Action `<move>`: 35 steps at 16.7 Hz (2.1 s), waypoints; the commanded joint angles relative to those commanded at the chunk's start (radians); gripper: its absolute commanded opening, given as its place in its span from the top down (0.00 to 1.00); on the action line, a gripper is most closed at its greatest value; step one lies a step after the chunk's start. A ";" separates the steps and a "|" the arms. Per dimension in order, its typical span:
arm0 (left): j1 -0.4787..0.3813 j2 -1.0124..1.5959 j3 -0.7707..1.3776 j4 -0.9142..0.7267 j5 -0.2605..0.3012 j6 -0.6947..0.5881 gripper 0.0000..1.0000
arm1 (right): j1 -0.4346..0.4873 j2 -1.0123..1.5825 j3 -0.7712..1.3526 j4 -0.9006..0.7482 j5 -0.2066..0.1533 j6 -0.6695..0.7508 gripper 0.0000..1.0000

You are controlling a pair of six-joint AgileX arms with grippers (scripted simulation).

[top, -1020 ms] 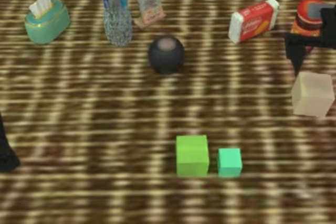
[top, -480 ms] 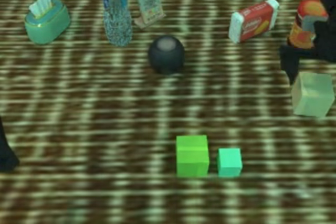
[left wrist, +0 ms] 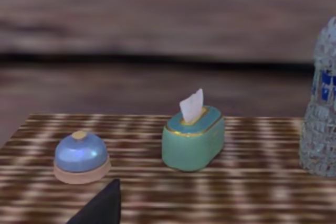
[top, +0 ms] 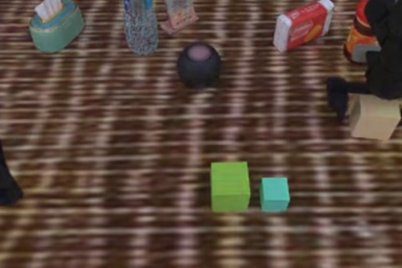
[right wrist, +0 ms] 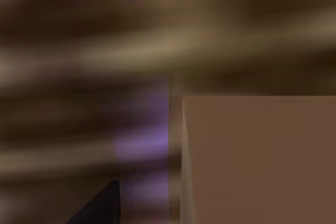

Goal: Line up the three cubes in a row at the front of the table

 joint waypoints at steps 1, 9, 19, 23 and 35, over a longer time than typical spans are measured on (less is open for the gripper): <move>0.000 0.000 0.000 0.000 0.000 0.000 0.00 | 0.000 0.000 0.000 0.000 0.000 0.000 0.00; 0.000 0.000 0.000 0.000 0.000 0.000 0.00 | 0.000 0.000 0.000 0.000 0.000 0.000 0.60; 0.000 0.000 0.000 0.000 0.000 0.000 0.00 | 0.000 0.000 0.000 0.000 0.000 0.000 1.00; 0.000 0.000 0.000 0.000 0.000 0.000 0.00 | -0.003 -0.012 0.002 -0.004 0.003 0.000 1.00; 0.000 0.000 0.000 0.000 0.000 0.000 0.00 | 0.006 -0.098 0.148 -0.236 0.002 -0.002 1.00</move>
